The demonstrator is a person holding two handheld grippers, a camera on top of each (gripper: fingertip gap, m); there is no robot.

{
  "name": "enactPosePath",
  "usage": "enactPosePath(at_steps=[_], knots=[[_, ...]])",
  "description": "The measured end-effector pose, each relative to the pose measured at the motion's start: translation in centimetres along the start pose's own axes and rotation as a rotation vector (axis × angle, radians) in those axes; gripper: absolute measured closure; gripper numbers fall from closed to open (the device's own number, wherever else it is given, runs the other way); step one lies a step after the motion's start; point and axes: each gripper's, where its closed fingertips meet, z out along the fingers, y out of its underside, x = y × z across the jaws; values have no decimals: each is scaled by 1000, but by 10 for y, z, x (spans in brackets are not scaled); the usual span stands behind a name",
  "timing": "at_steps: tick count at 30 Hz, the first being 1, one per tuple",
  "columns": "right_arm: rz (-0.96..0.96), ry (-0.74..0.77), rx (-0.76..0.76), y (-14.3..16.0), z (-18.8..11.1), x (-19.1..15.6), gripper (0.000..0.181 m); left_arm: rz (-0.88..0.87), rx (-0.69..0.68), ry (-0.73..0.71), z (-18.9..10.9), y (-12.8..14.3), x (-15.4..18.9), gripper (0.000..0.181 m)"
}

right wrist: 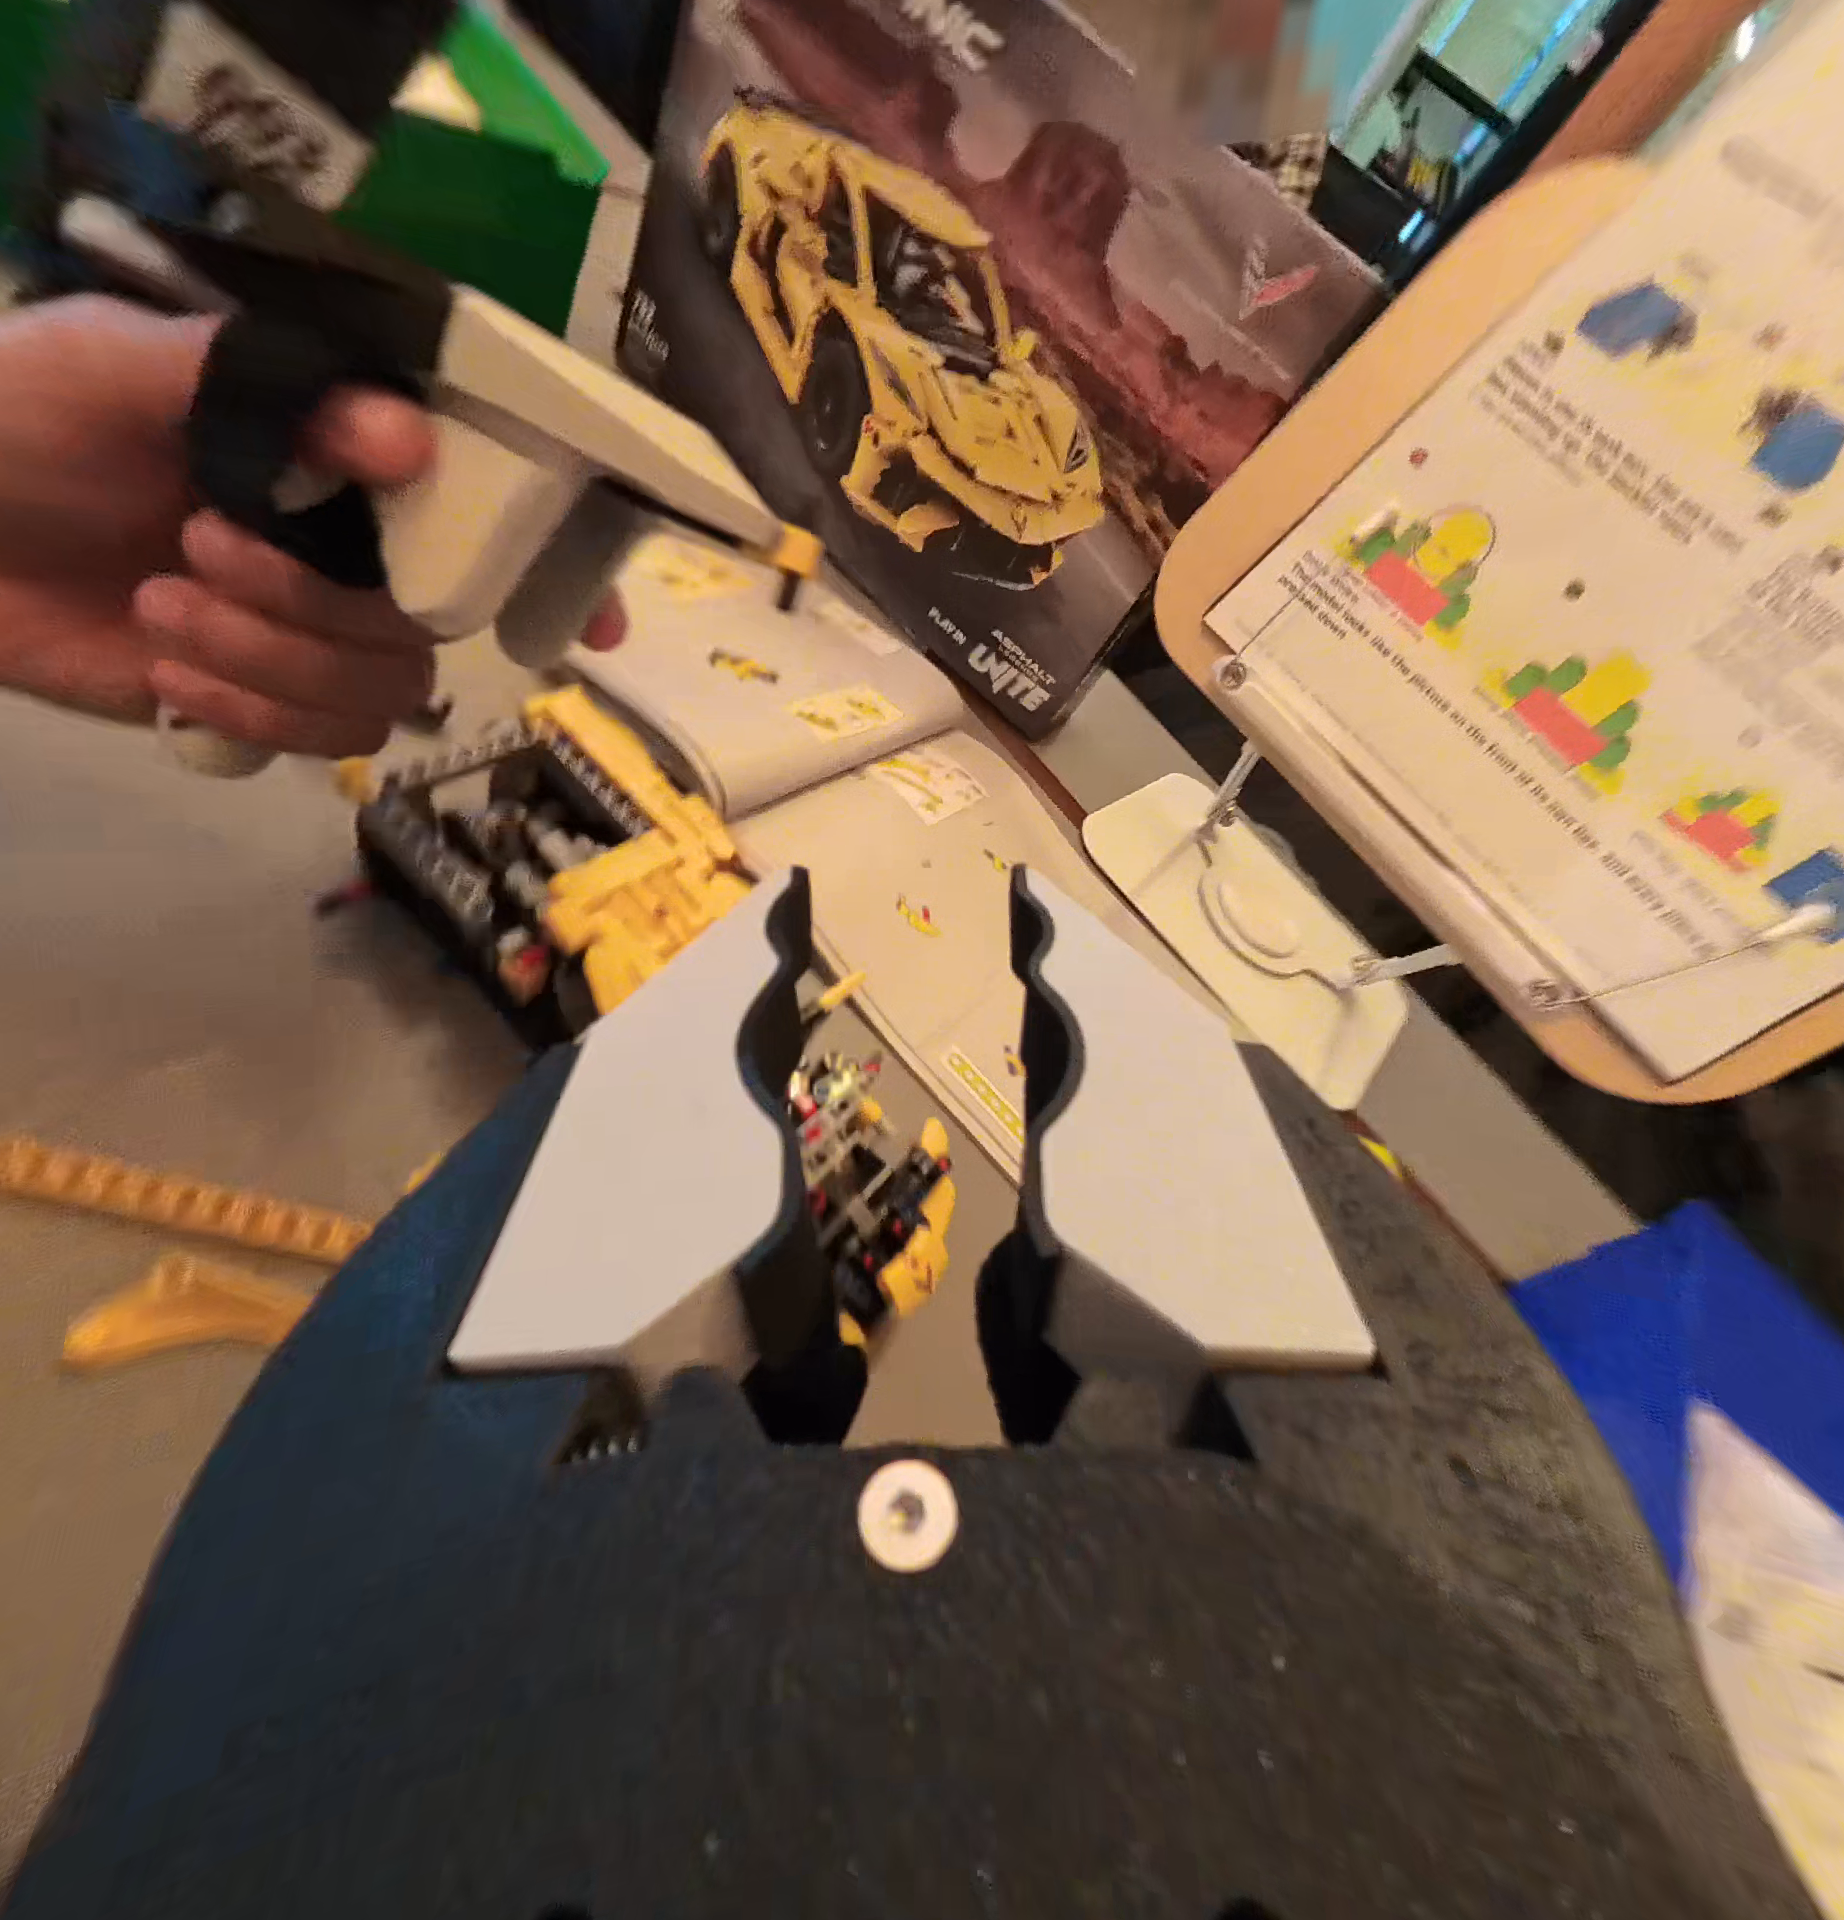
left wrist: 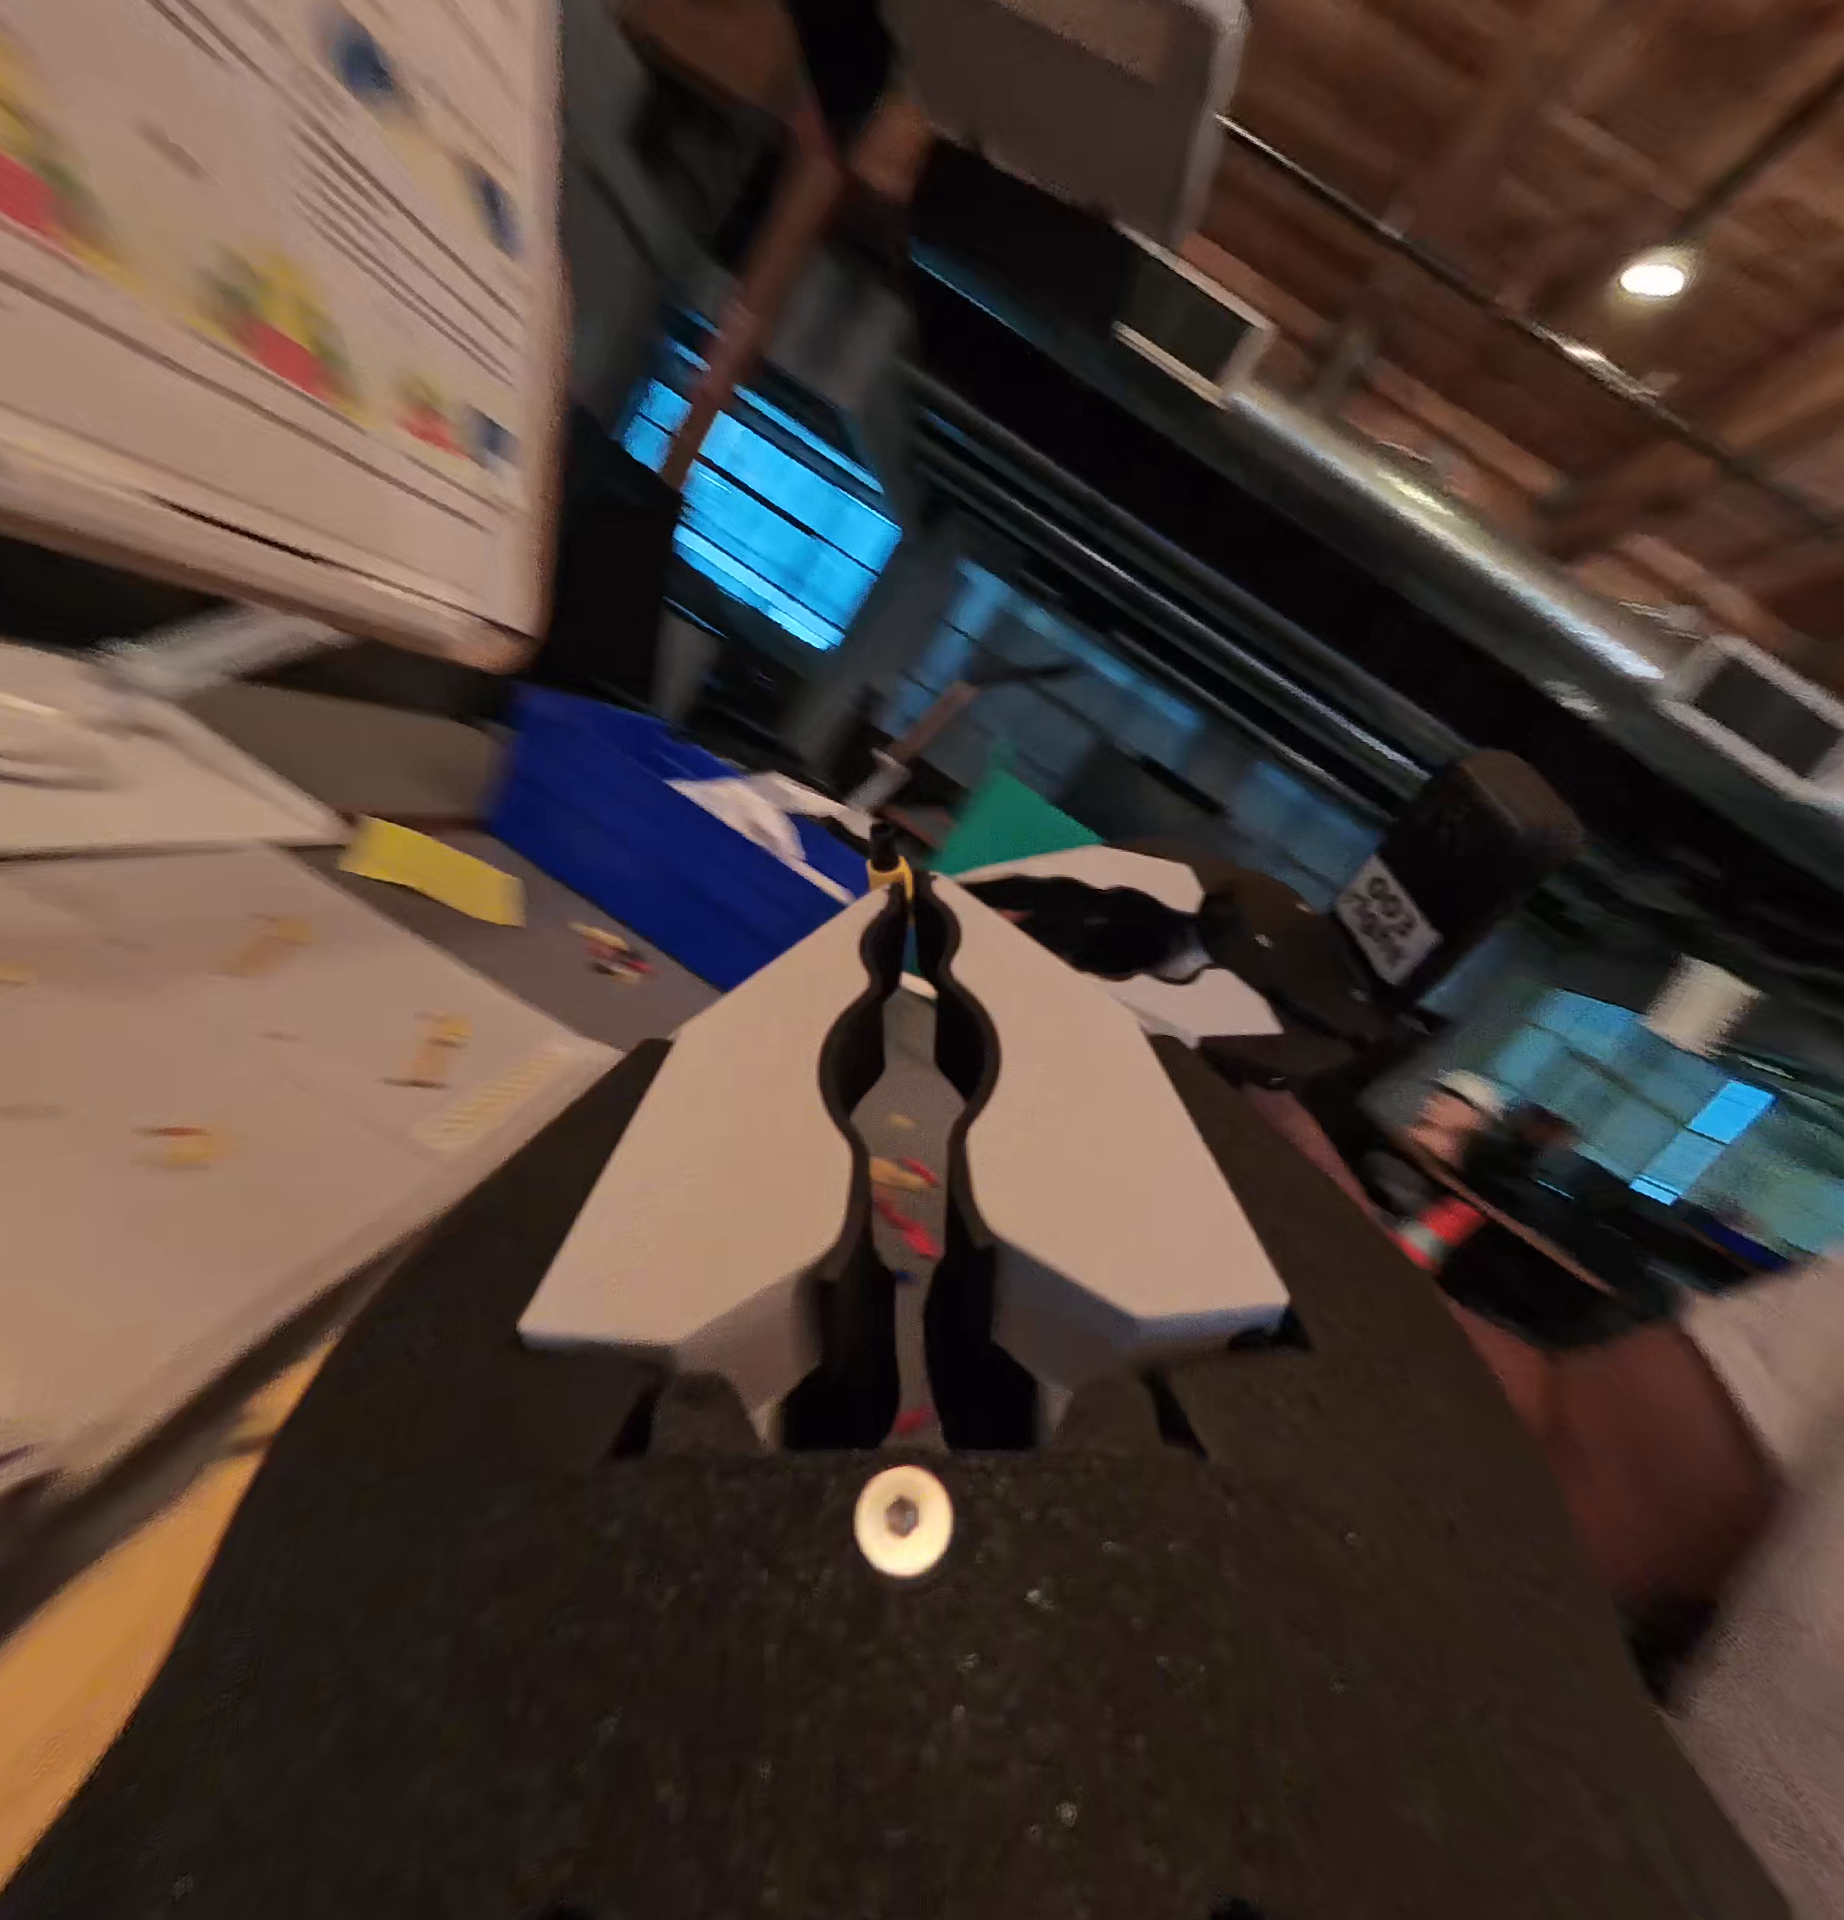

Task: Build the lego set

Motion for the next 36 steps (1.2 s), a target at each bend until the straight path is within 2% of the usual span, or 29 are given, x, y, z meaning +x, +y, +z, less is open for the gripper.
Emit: enactPosePath(at_steps=[3,6,9,12,14,21,24,27,32,36], knots=[[270,-26,80,-2,31,25,148,68,142,-218,-35,-40,-44,181],[490,-55,166,9,53,42,148,-7,254,-302,-60,-59,-68,181],[649,-58,195,36,60,44,147,-65,273,-328,-66,-58,-82,181],[656,-72,160,57,59,38,153,-70,225,-337,-60,-48,-87,181],[664,-91,154,59,61,38,153,-59,187,-341,-56,-42,-89,181],[681,-208,186,50,61,24,159,-87,179,-227,-48,-38,-76,181],[746,-430,329,14,47,1,161,-116,180,-68,-35,-34,-51,181],[909,-702,416,-16,35,-23,153,-126,171,70,-18,-21,-22,181],[1067,-843,505,-38,29,-28,161,-124,143,149,0,-2,2,181],[1013,-824,473,-38,30,-39,166,-104,130,177,7,5,13,181]])
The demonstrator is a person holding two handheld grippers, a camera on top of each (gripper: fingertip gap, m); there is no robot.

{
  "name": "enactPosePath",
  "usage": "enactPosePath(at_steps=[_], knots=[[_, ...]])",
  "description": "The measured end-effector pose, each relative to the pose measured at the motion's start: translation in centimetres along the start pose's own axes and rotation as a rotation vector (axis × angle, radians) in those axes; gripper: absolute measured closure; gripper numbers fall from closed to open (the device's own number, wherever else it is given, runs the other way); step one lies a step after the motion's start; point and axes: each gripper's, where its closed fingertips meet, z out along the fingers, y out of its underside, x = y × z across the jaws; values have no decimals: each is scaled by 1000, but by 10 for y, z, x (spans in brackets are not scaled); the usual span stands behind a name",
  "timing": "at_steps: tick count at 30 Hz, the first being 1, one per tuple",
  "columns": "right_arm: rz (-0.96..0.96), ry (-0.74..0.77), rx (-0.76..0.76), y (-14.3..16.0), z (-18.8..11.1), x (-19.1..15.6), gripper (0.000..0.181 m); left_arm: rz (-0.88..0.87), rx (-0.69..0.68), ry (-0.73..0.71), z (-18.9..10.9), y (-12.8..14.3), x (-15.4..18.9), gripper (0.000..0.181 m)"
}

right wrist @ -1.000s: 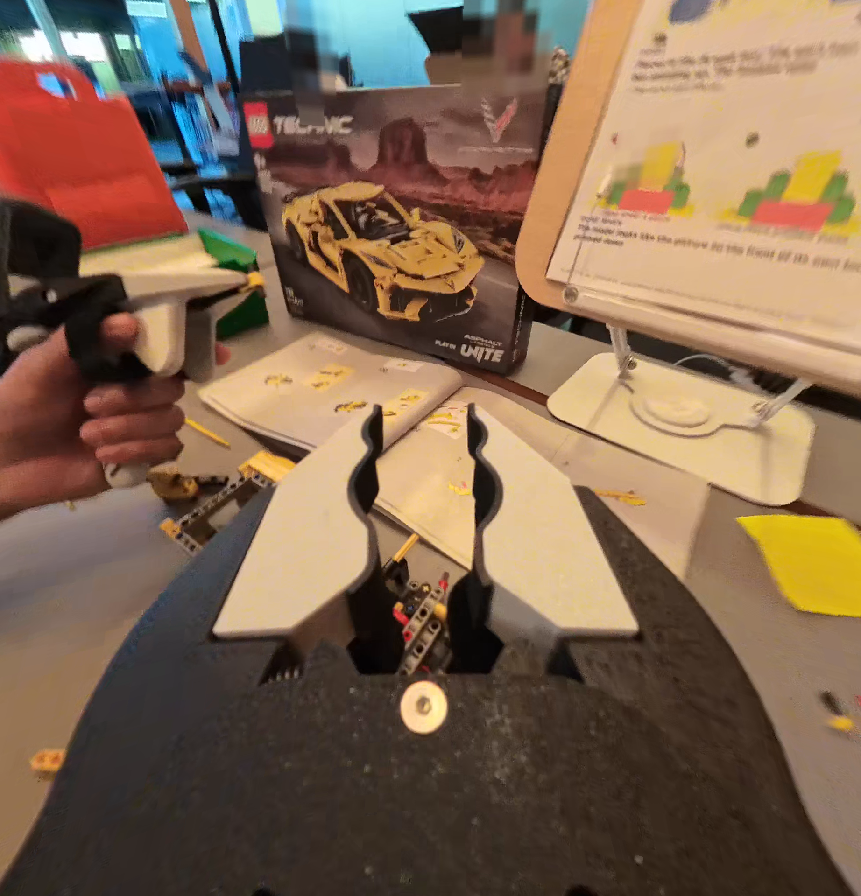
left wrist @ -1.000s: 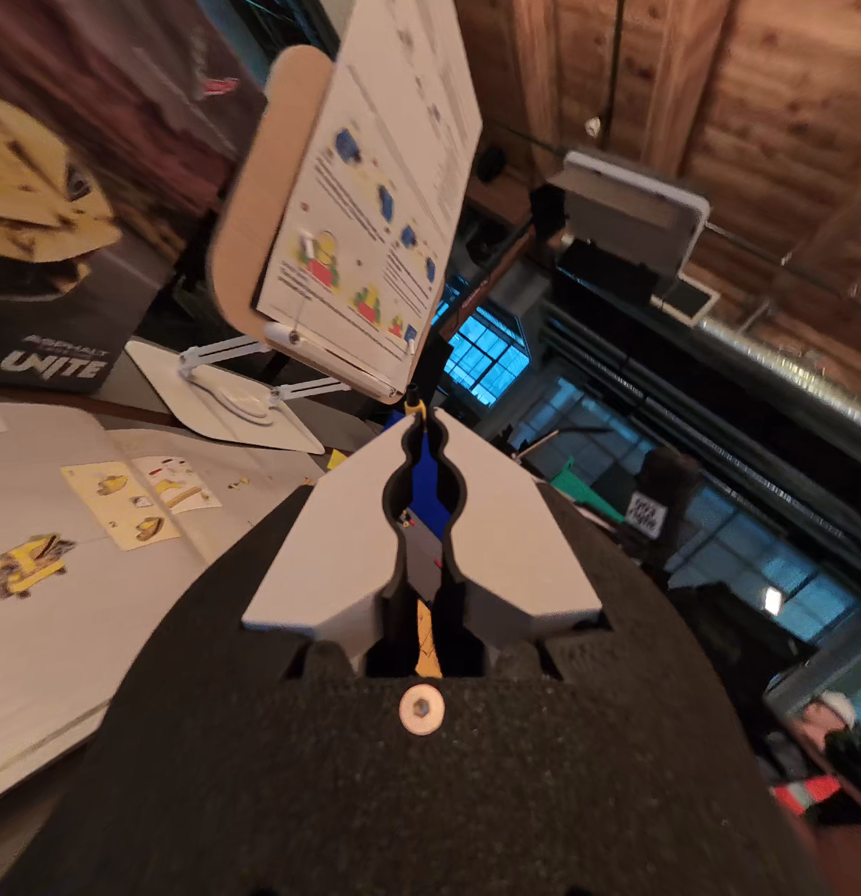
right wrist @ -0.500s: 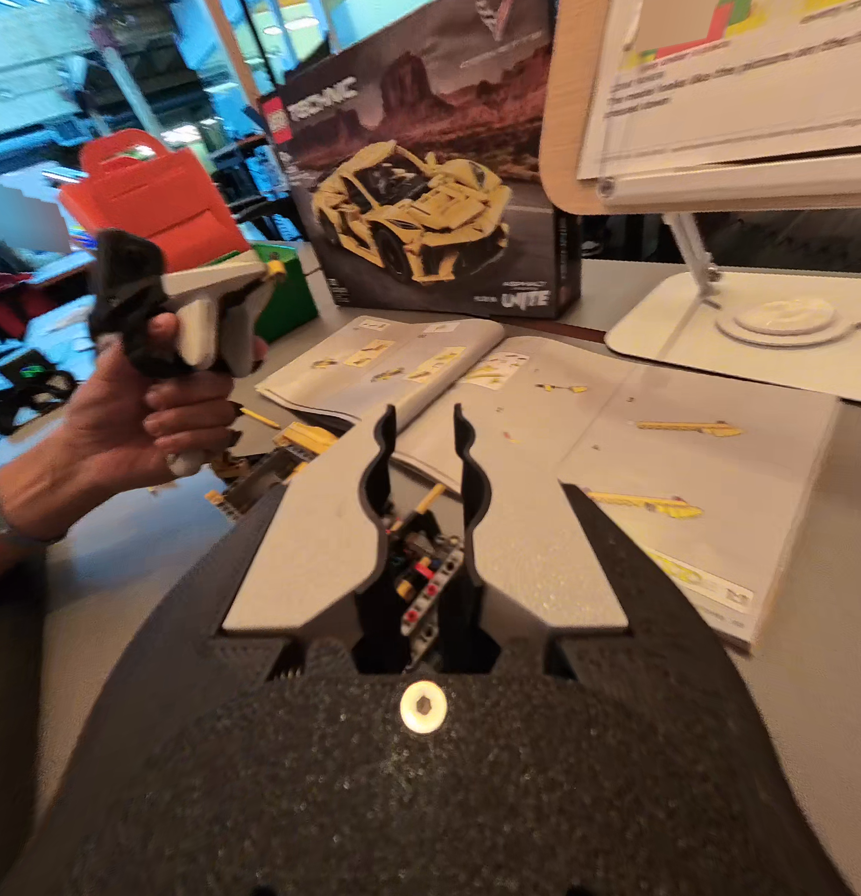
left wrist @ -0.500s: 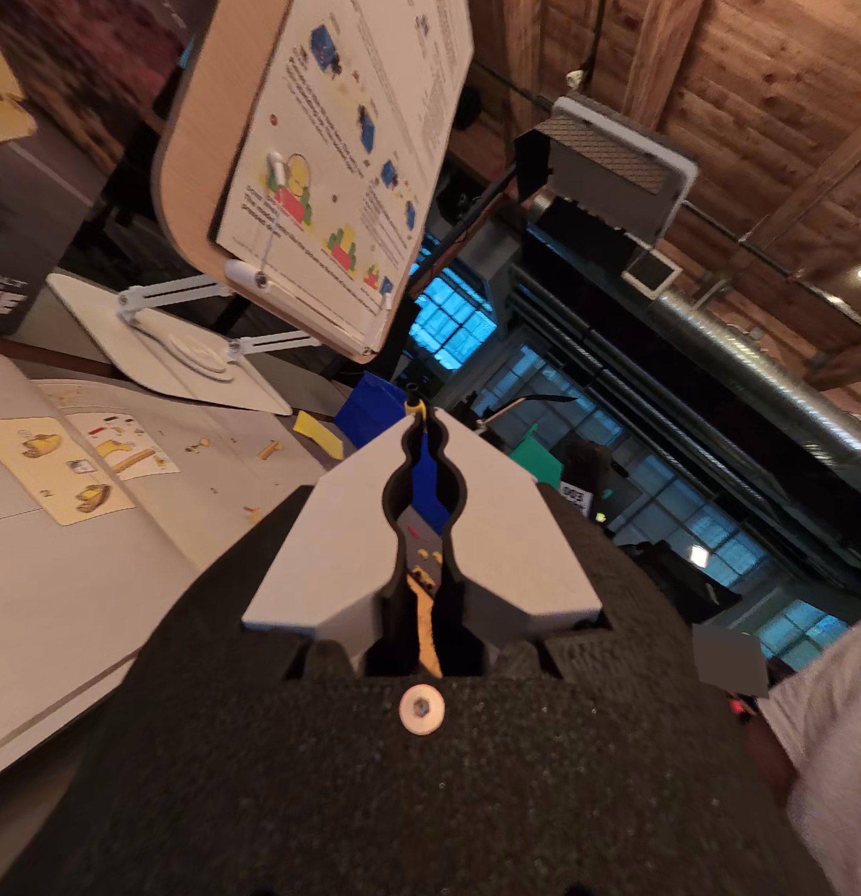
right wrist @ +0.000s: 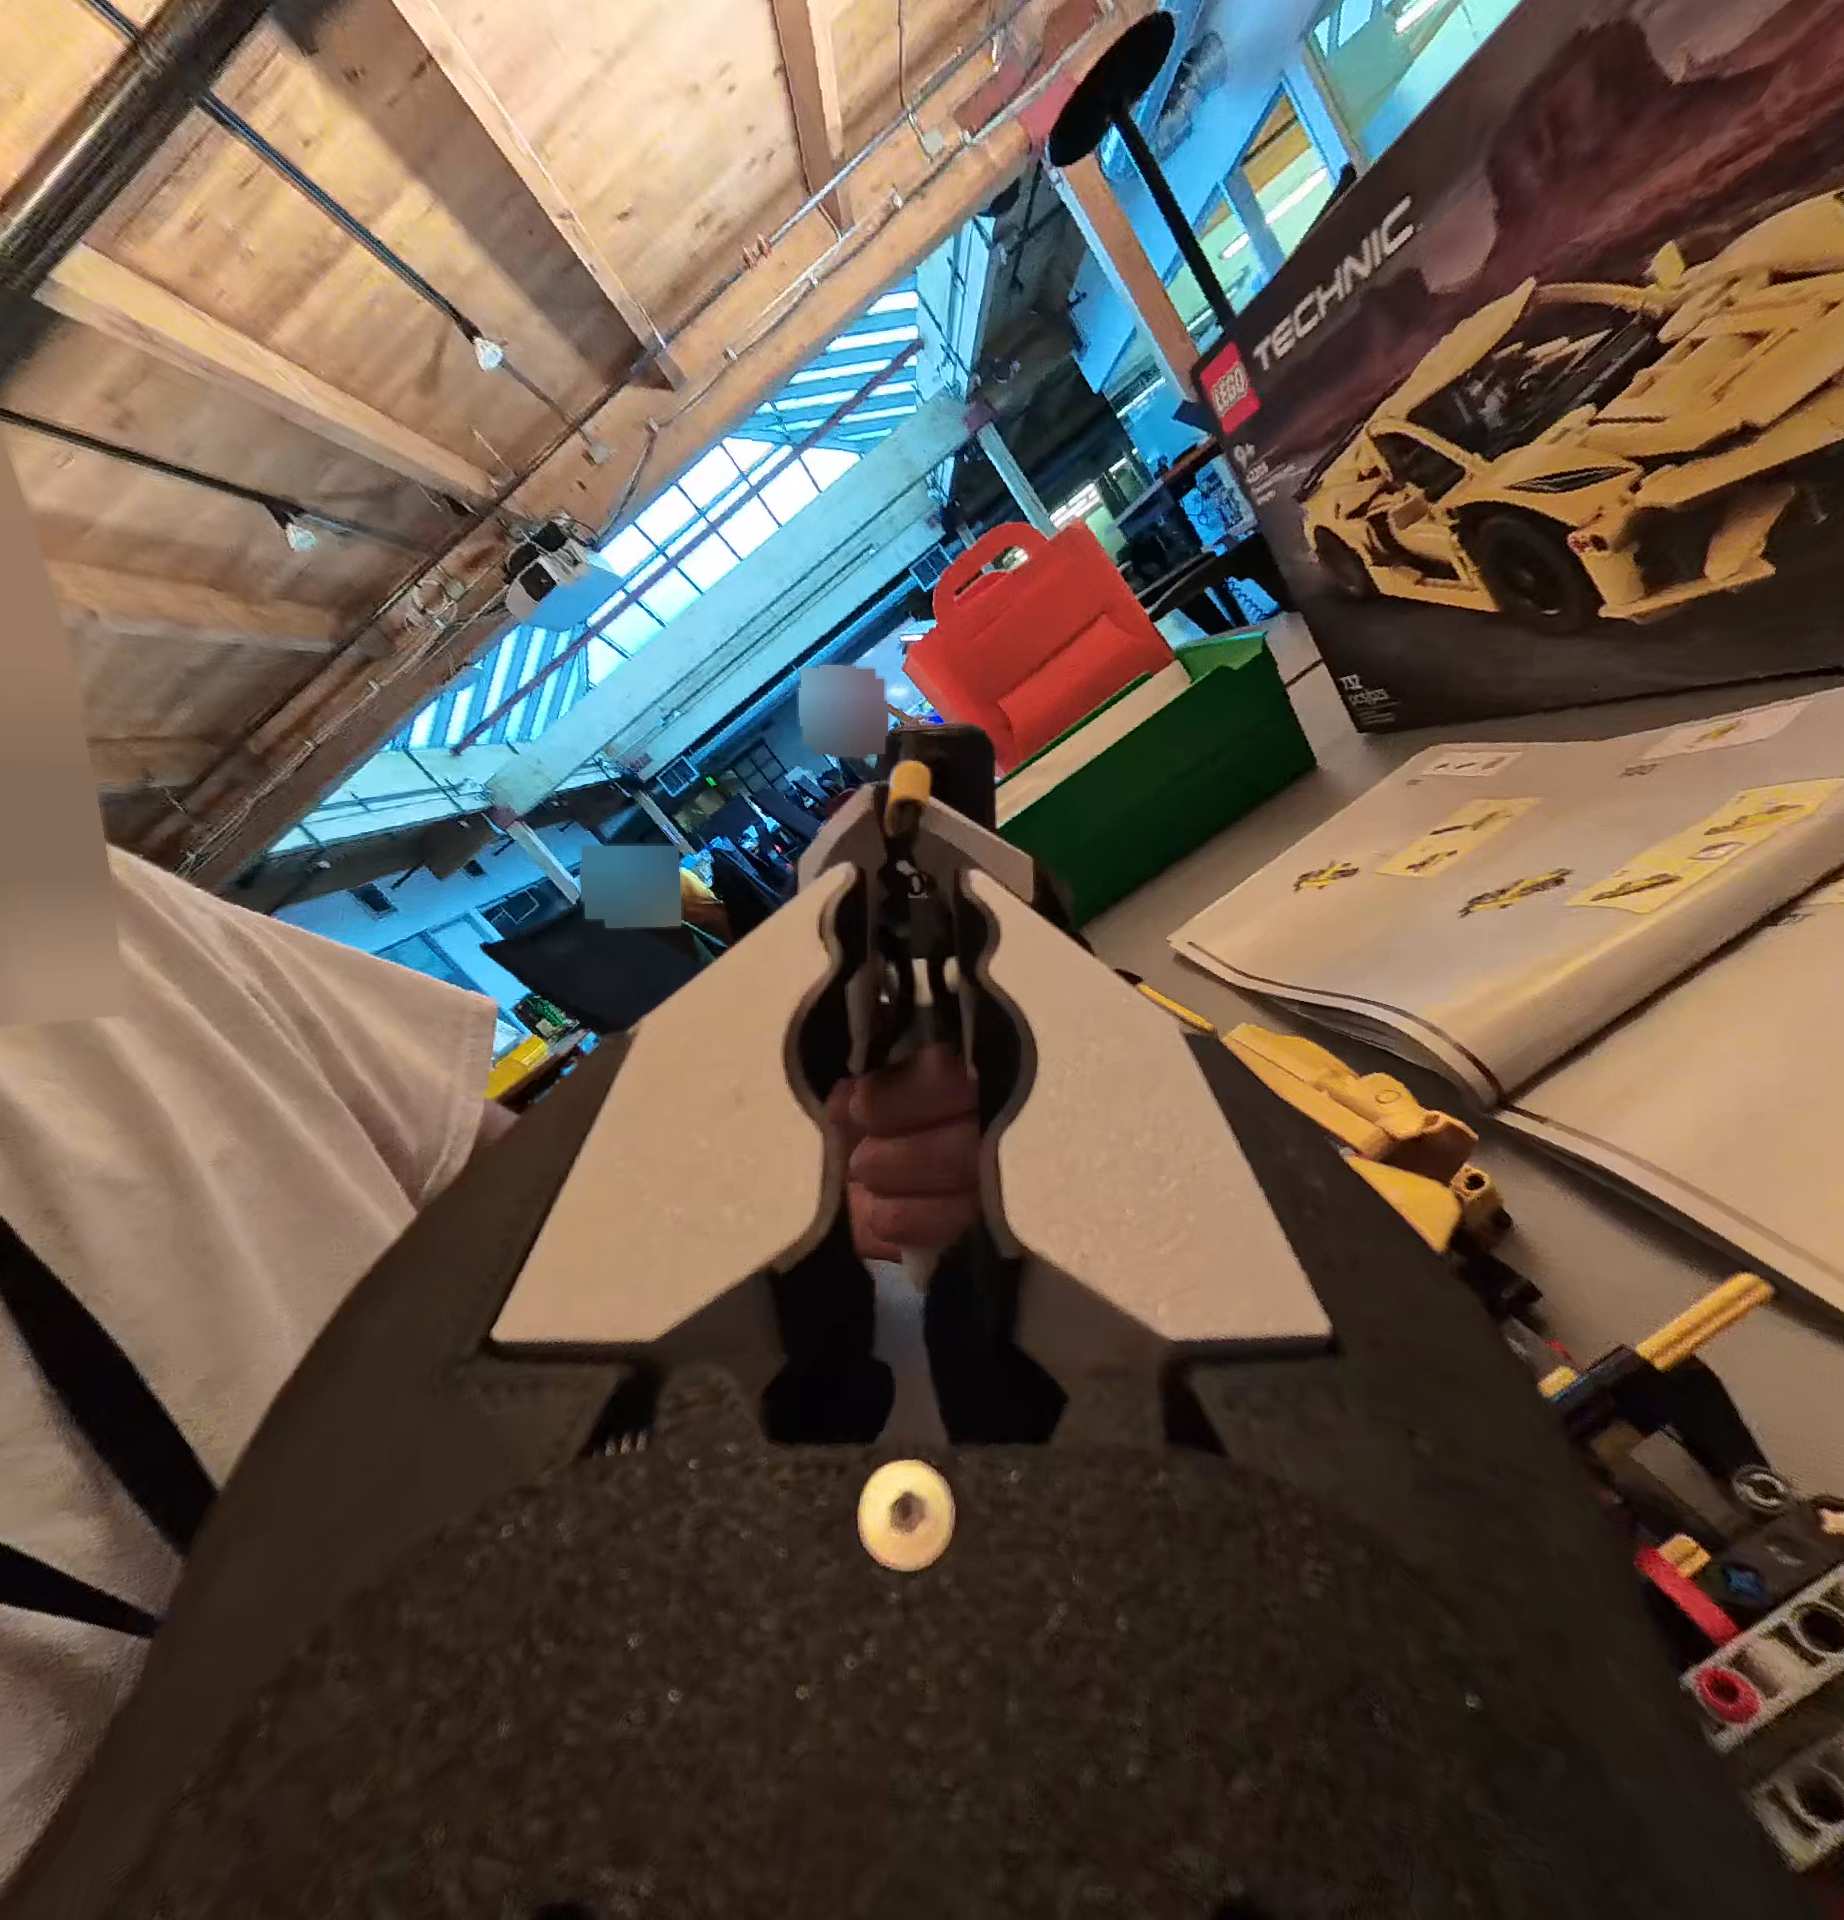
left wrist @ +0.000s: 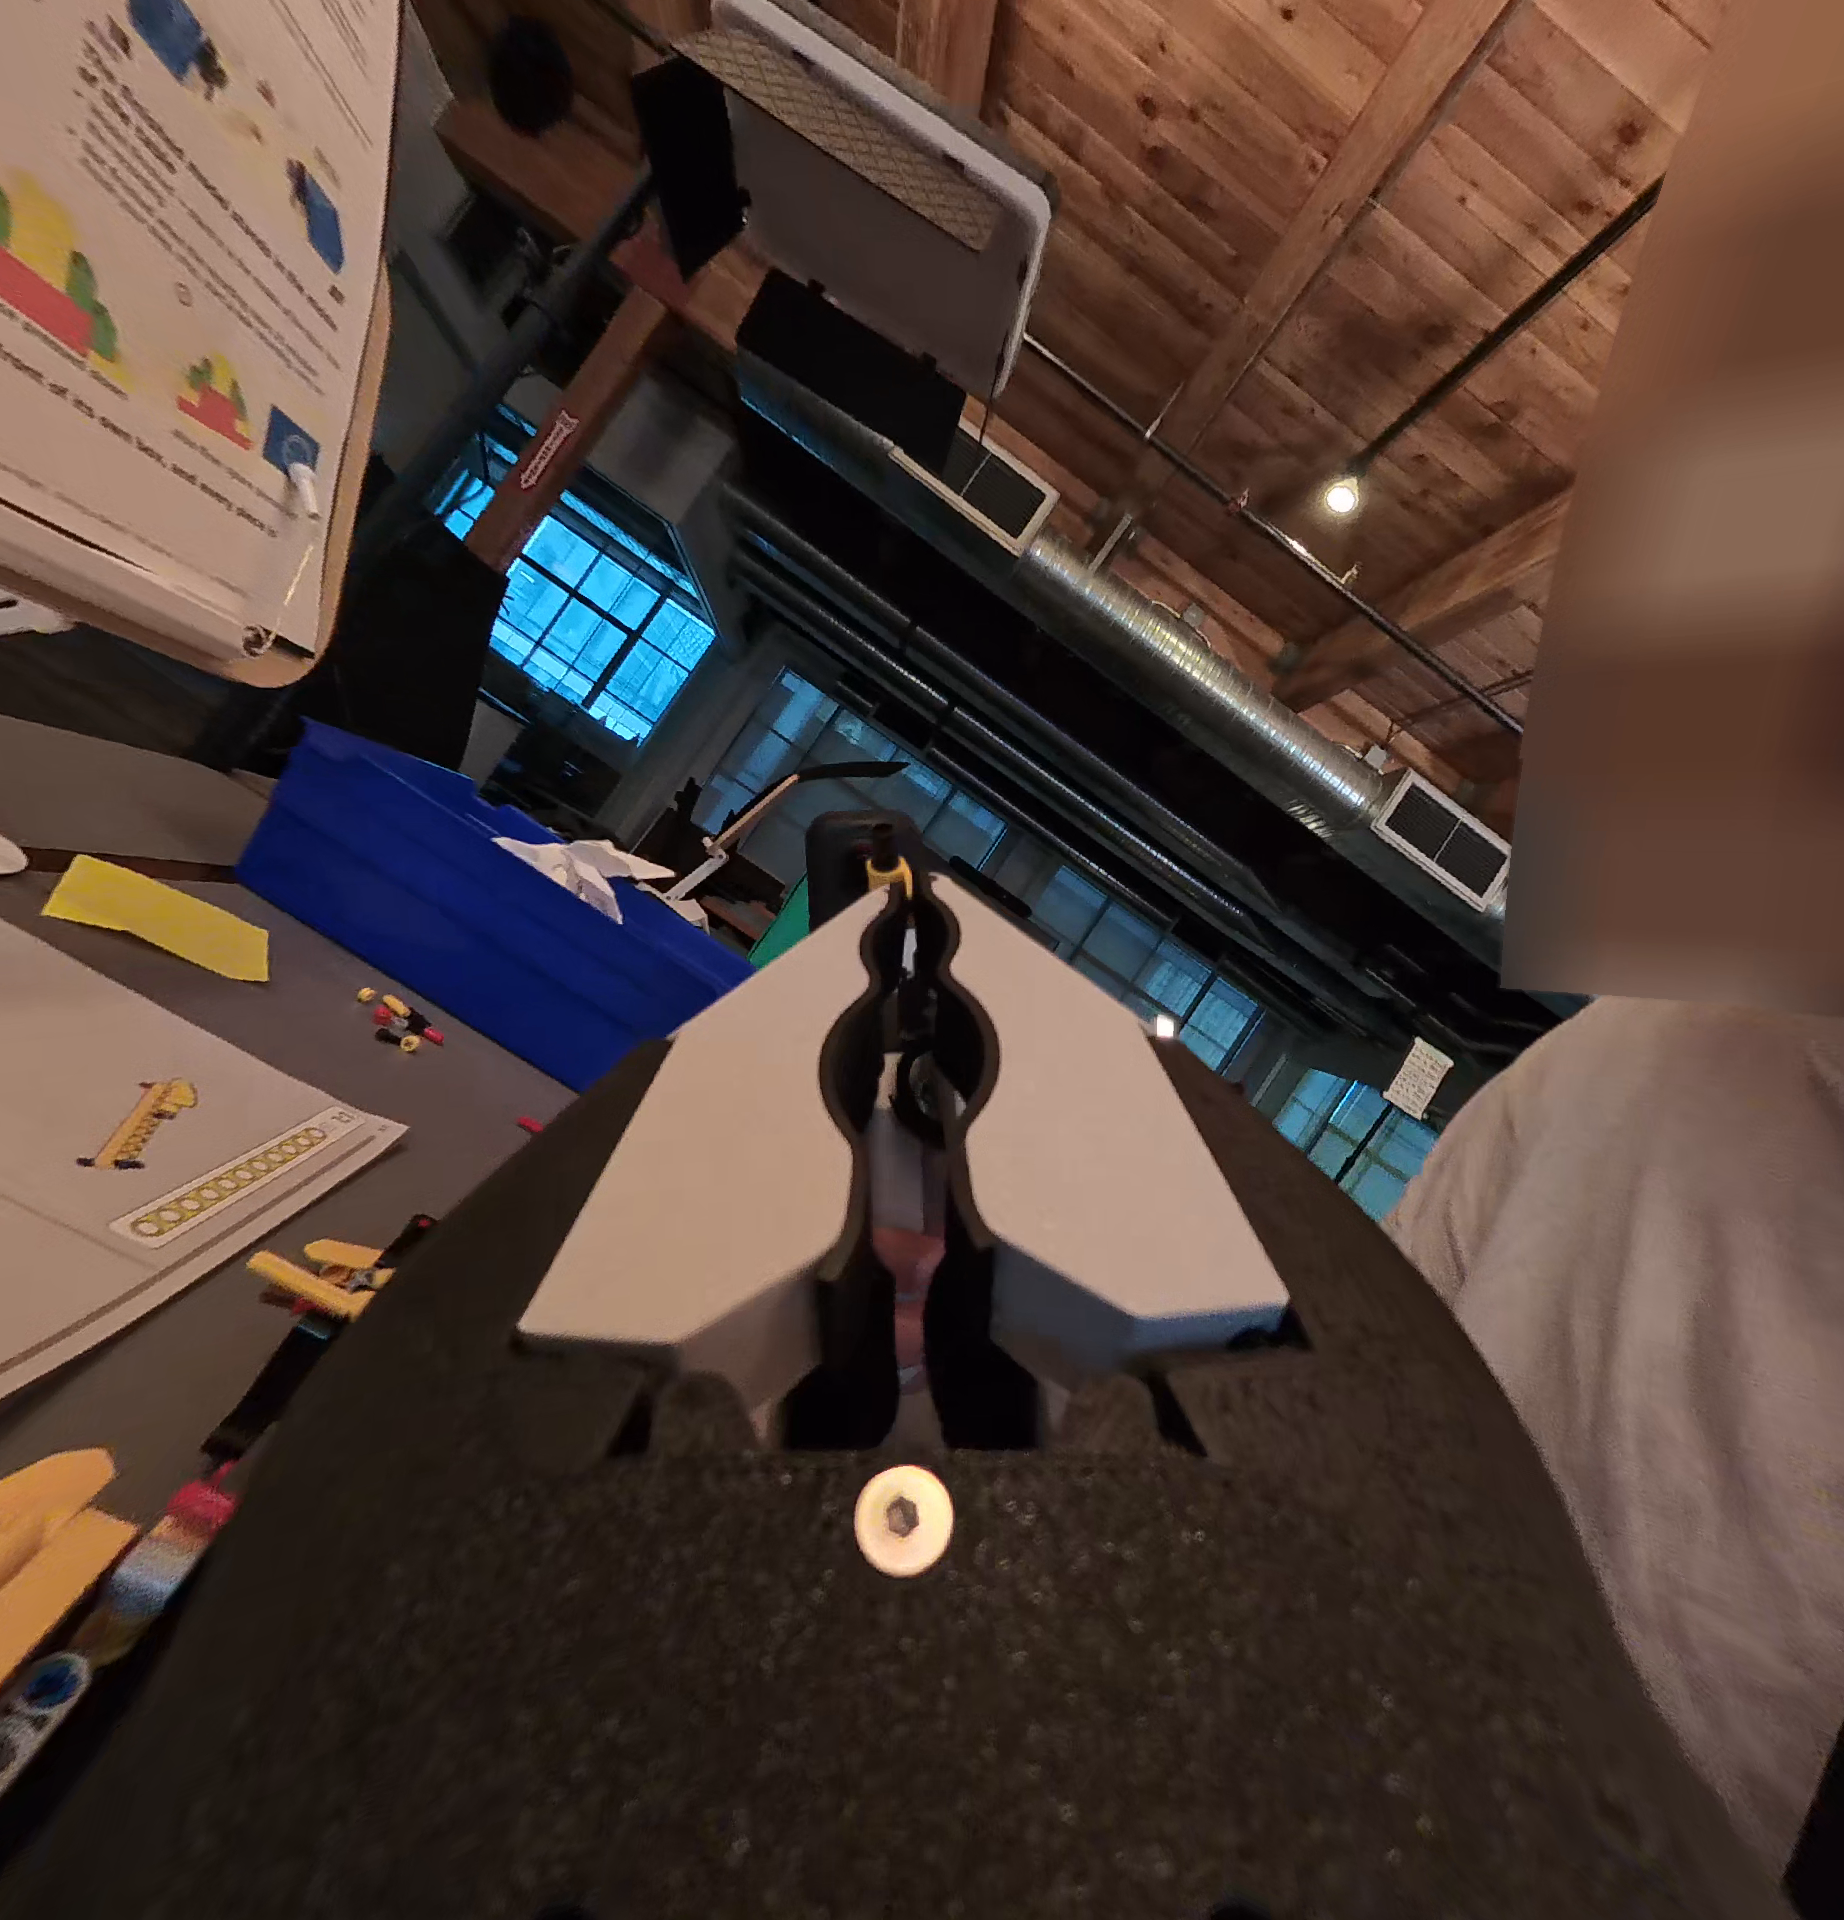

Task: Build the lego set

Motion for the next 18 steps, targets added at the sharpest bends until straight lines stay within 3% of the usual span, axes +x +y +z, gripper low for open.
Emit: enactPosePath(at_steps=[4,9,12,15,18], knots=[[16,-35,40,-7,-4,-7,178,36,-38,10,4,8,6,181],[40,-91,-1,-5,-9,-16,178,62,-108,49,6,15,15,181],[-94,-3,-163,10,-16,-8,179,110,-297,30,0,32,8,178],[-340,126,-359,30,-25,1,178,222,-438,-73,-10,41,-9,159],[-353,120,-447,45,-26,4,178,260,-541,-86,-14,55,-12,160]])
